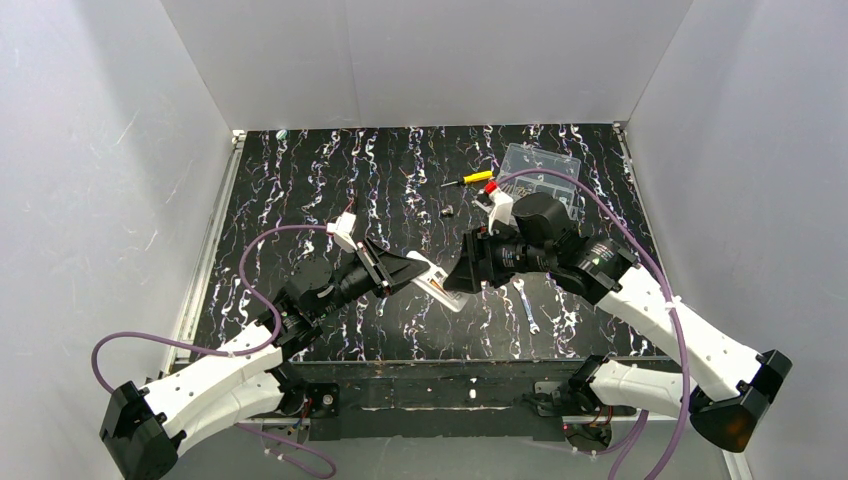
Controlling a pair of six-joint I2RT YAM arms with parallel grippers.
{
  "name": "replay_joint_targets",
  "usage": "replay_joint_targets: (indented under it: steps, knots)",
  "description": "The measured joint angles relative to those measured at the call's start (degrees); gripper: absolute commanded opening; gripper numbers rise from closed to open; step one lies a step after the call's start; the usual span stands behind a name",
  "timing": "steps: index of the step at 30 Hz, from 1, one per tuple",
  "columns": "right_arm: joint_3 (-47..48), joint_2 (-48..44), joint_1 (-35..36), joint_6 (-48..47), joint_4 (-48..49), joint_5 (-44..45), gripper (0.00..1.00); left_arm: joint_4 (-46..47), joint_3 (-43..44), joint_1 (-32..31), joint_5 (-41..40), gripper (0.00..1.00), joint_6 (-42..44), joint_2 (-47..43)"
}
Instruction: Load the batteries into the remote control
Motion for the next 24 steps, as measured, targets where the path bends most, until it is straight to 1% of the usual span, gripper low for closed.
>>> replay_joint_targets:
  steps: [17, 24]
  knots:
    - [0.1, 0.3, 0.0, -0.9, 0.3, -1.1, 0.74, 0.0, 0.0, 0.0, 0.0, 0.00, 0.0, 0.0]
    - [1.6, 0.3, 0.0, -1.7, -0.4, -1.1, 0.74, 0.1, 0.0, 0.0, 0.0, 0.00, 0.0, 0.0]
